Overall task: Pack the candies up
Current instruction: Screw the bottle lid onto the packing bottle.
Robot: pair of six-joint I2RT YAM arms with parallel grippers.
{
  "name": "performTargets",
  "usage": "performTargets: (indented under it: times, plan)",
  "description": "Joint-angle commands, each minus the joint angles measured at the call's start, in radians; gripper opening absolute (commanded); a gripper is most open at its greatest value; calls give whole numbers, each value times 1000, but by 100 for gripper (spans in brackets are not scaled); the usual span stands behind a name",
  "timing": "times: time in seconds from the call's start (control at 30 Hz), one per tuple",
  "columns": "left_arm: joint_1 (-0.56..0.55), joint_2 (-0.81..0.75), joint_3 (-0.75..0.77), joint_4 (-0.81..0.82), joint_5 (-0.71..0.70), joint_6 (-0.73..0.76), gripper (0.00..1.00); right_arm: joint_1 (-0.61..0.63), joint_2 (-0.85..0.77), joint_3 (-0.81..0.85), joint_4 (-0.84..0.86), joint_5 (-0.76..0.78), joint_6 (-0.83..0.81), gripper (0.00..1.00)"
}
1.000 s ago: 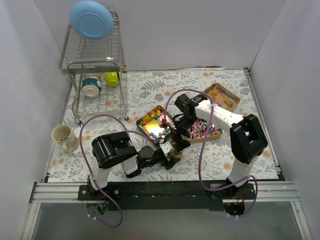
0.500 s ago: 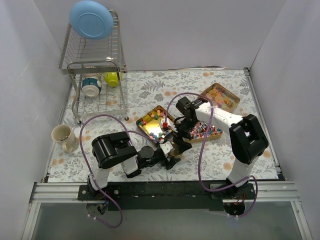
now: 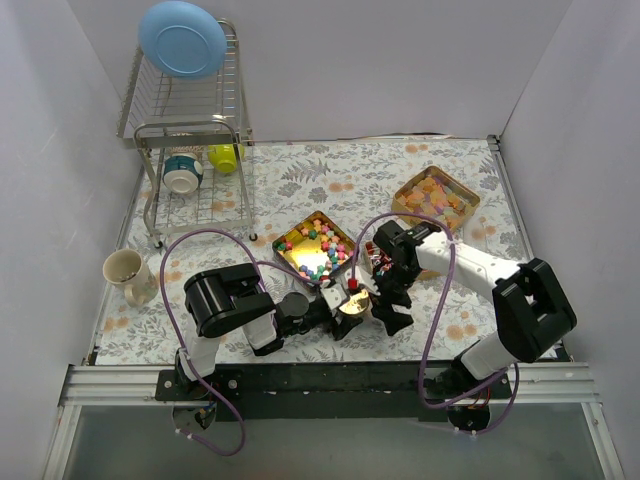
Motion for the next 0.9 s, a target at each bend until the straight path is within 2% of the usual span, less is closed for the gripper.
performTargets:
  times: [0.0, 0.1, 0.23, 0.37, 0.67, 0.87]
  plan:
    - [10, 51, -24, -189, -39, -22, 0, 2, -69, -42, -108, -1, -6, 84]
    - [10, 54, -21, -190, -24, -25, 0, -52, -83, 17, -70, -16, 51, 83]
    - [10, 42, -18, -218, 39, -36, 0, -122, -23, 157, -21, -124, 169, 83]
    - [10, 44, -16, -216, 31, -37, 0, -115, 18, 214, 62, -188, 236, 83]
    - [10, 36, -16, -228, 14, -36, 0, -49, 124, 223, 114, -221, 209, 83]
    - [10, 34, -12, -241, 34, -51, 0, -47, 164, 229, 148, -224, 215, 83]
